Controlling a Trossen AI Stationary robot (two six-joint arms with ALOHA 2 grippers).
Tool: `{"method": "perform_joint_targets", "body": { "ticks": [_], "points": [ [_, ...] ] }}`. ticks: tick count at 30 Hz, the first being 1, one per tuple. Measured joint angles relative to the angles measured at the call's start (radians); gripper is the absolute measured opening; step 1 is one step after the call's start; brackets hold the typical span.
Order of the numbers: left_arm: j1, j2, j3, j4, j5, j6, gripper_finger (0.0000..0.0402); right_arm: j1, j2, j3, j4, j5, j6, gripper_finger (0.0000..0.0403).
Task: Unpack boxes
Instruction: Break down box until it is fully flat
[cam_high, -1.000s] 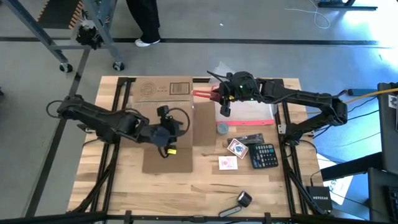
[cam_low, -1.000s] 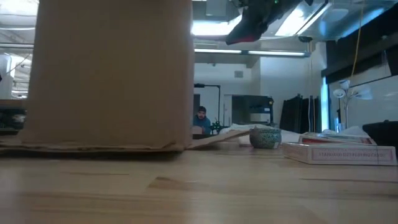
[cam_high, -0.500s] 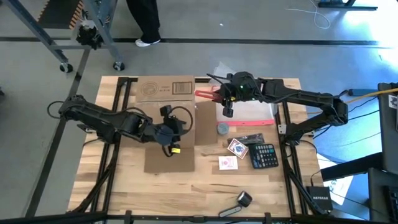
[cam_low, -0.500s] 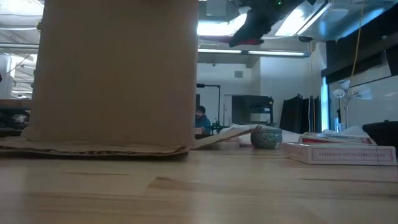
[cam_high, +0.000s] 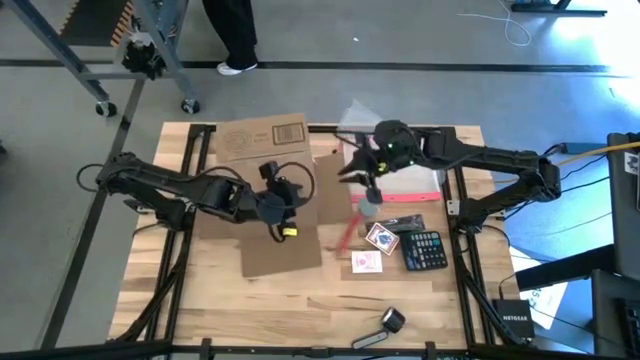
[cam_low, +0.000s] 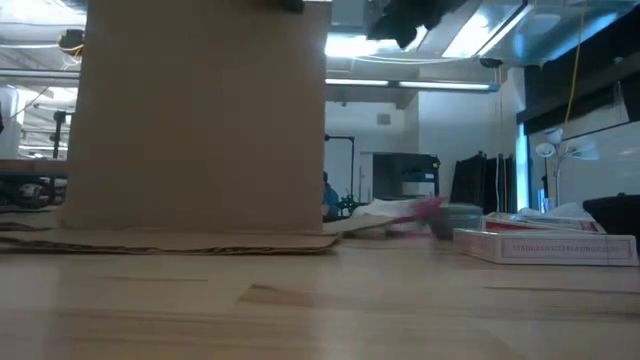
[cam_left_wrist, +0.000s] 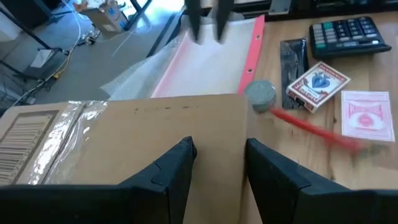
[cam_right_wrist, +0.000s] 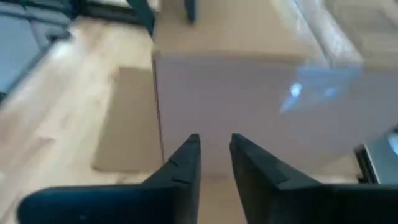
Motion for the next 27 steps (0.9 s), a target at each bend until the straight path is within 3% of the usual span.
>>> {"method": "perform_joint_targets", "body": {
  "ticks": [5,8,15,19,21,27],
  "points": [
    [0.0,-0.001,0.0,-0.006,0.011,-0.004,0.0141,0.0,-0.001,0.0,-0.103,0.159,0.043,0.005],
    [-0.001,-0.002,0.0,-0.006,0.033,-0.015,0.0141,-0.001,0.0,0.0,-0.186,0.176,0.094,0.0057],
    [-0.016,-0.006,0.0,-0.006,0.038,-0.011,0.0141,0.047,0.0,-0.05,-0.286,0.108,0.246,0.0147],
    [-0.04,-0.029,0.005,-0.017,0.043,0.008,0.014,0.154,0.0,-0.123,-0.229,0.113,0.317,0.0207],
    [-0.054,-0.054,0.009,-0.014,0.043,0.011,0.014,0.216,0.0,-0.163,-0.168,0.167,0.362,0.0226],
    [-0.103,-0.105,0.012,-0.008,0.05,0.021,0.014,0.385,0.024,-0.28,0.049,0.344,0.468,0.0238]
  ]
}}
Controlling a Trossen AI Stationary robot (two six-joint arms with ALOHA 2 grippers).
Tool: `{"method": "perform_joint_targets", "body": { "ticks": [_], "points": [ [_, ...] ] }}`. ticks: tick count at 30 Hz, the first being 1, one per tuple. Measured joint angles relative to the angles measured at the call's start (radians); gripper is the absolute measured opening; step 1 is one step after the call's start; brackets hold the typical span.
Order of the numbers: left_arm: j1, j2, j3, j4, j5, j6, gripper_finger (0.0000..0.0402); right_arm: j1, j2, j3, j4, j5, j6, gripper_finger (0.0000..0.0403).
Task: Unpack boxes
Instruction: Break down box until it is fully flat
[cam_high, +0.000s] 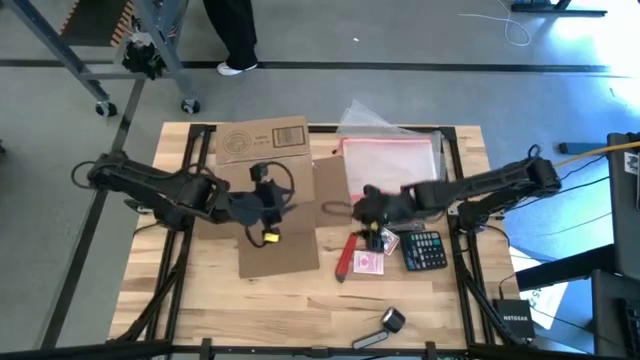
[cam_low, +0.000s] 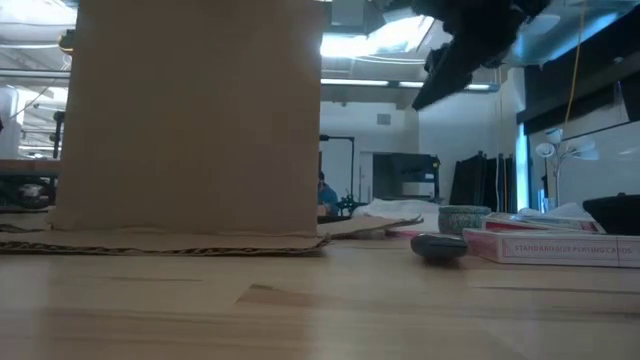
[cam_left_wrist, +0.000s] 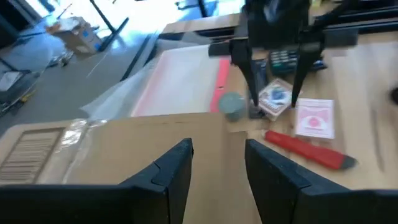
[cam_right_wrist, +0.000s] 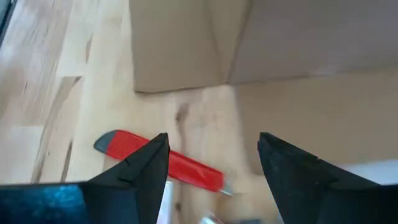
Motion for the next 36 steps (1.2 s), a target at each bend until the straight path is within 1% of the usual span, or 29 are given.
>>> {"method": "perform_joint_targets", "body": {
  "ticks": [2,4,6,8,15,19,22,27,29,32,34,36],
  "points": [
    [-0.018,-0.005,0.0,0.003,0.039,-0.003,0.014,0.04,0.025,-0.035,0.061,0.024,0.064,0.0234],
    [-0.038,-0.006,0.001,0.004,0.109,-0.02,0.014,0.075,0.055,-0.051,0.106,0.044,0.135,0.0228],
    [-0.061,0.004,-0.007,0.01,0.185,-0.046,0.014,0.108,0.092,-0.054,0.103,0.069,0.187,0.0222],
    [-0.096,0.018,-0.014,-0.004,0.222,-0.084,0.014,0.139,0.135,-0.054,0.105,0.077,0.22,0.0216],
    [-0.215,0.078,-0.058,0.016,0.229,-0.235,0.014,0.199,0.238,-0.054,0.141,0.08,0.287,0.0202],
    [-0.245,0.109,-0.091,0.015,0.227,-0.317,0.014,0.205,0.261,-0.054,0.123,0.122,0.345,0.0198],
    [-0.252,0.137,-0.126,0.035,0.227,-0.366,0.014,0.202,0.266,-0.054,0.125,0.162,0.386,0.0197],
    [-0.252,0.189,-0.193,0.129,0.229,-0.401,0.014,0.202,0.291,-0.054,0.137,0.23,0.431,0.0197],
    [-0.245,0.216,-0.216,0.161,0.222,-0.419,0.014,0.202,0.309,-0.054,0.158,0.229,0.459,0.0197],
    [-0.23,0.265,-0.248,0.255,0.215,-0.444,0.014,0.203,0.332,-0.054,0.149,0.207,0.507,0.0197],
    [-0.22,0.307,-0.259,0.309,0.215,-0.434,0.014,0.214,0.335,-0.054,0.143,0.169,0.517,0.0197],
    [-0.204,0.356,-0.259,0.371,0.216,-0.401,0.014,0.225,0.335,-0.054,0.126,0.173,0.508,0.0197]
  ]
}}
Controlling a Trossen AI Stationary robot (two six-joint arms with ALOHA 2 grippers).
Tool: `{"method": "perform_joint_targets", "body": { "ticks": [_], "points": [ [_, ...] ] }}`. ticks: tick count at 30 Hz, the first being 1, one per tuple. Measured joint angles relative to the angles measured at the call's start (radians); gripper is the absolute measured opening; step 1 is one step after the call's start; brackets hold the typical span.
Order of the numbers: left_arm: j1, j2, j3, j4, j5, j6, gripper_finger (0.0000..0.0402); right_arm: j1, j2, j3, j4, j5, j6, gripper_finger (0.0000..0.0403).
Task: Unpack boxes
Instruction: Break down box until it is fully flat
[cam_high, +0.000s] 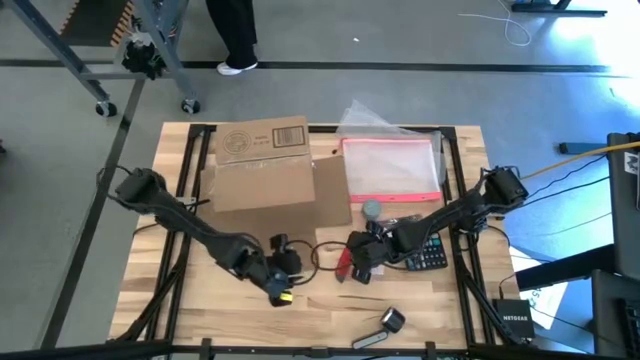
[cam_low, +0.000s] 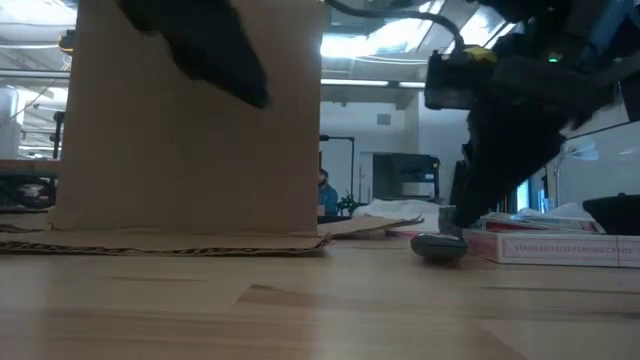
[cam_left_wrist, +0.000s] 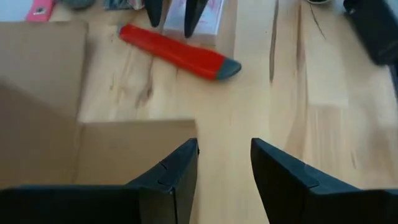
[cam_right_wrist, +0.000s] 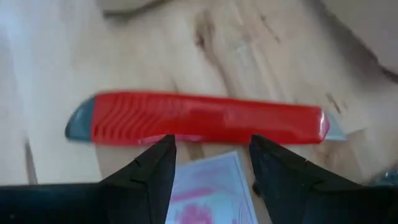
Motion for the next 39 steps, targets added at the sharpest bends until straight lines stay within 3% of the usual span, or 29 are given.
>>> {"method": "perform_joint_targets", "body": {
  "ticks": [13,22,26,29,35,39],
  "points": [
    [0.167,0.3,0.001,0.47,0.008,0.137,0.014,-0.025,0.043,0.001,0.01,0.068,-0.23,0.0197],
    [0.194,0.406,0.002,0.667,0.221,0.068,0.014,-0.025,0.045,-0.001,0.039,0.16,-0.318,0.0197],
    [0.172,0.428,0.002,0.774,0.247,0.062,0.014,-0.026,0.045,-0.001,0.111,0.167,-0.331,0.0197],
    [0.166,0.425,0.003,0.783,0.248,0.05,0.014,-0.023,0.04,-0.001,0.121,0.155,-0.331,0.0197],
    [0.136,0.318,0.004,0.617,0.237,-0.012,0.014,0.016,-0.054,0.0,0.047,0.102,-0.272,0.0197],
    [0.099,0.233,0.004,0.493,0.153,0.001,0.014,0.083,-0.118,0.0,0.038,0.085,-0.269,0.0197]
  ]
}}
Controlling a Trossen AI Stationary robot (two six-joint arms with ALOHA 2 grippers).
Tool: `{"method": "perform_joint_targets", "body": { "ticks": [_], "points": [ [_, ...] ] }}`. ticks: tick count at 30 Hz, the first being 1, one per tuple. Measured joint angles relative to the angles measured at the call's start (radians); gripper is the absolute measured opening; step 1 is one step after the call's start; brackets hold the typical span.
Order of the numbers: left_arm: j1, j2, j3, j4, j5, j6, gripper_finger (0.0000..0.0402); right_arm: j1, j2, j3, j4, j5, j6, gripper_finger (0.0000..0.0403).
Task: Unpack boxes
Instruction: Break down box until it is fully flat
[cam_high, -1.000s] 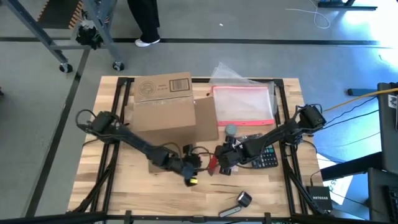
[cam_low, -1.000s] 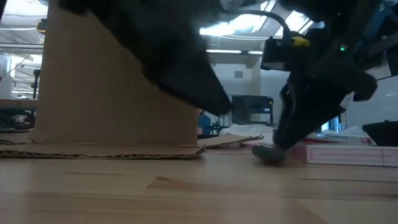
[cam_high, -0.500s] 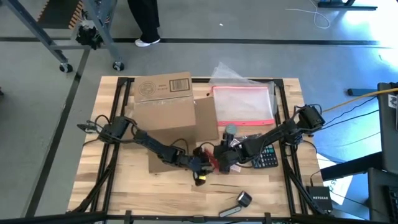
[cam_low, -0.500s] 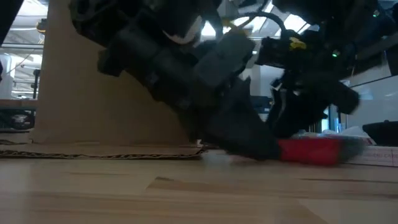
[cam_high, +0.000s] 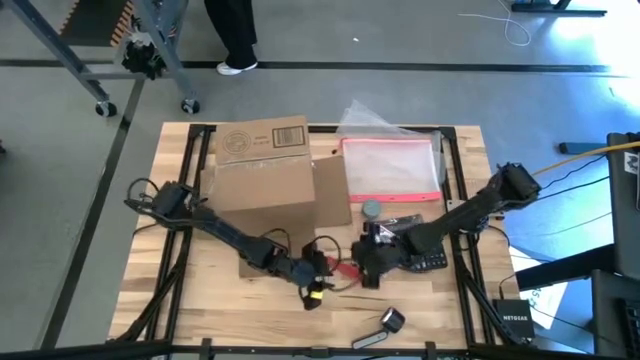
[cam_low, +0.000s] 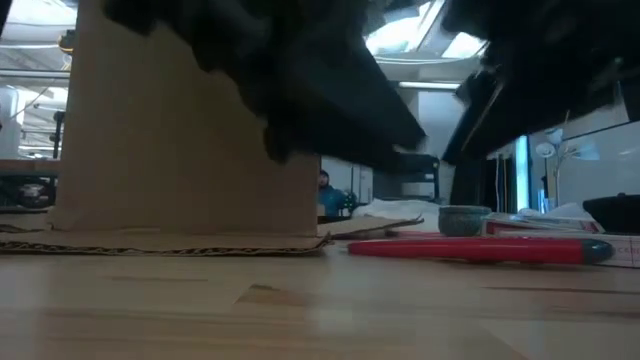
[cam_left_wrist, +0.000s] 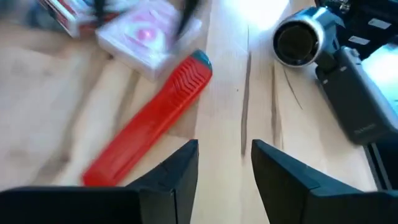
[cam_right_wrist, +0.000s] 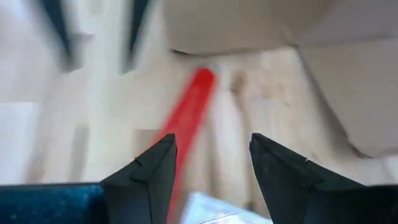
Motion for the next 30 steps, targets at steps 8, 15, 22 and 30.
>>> {"method": "perform_joint_targets", "body": {
  "ticks": [8,15,22,30],
  "points": [
    [0.019,0.006,-0.001,-0.01,-0.054,0.173,0.0141,0.073,0.036,-0.038,0.141,0.08,0.097,0.0197],
    [0.108,0.012,0.0,-0.023,0.111,0.366,0.0141,0.07,0.068,-0.09,0.177,0.09,0.213,0.0197],
    [0.175,0.058,-0.001,-0.014,0.271,0.468,0.0141,0.071,0.067,-0.094,0.182,0.105,0.263,0.0197],
    [0.188,0.101,0.0,0.003,0.272,0.628,0.0141,0.071,0.067,-0.095,0.184,0.131,0.29,0.0197]
  ]
}}
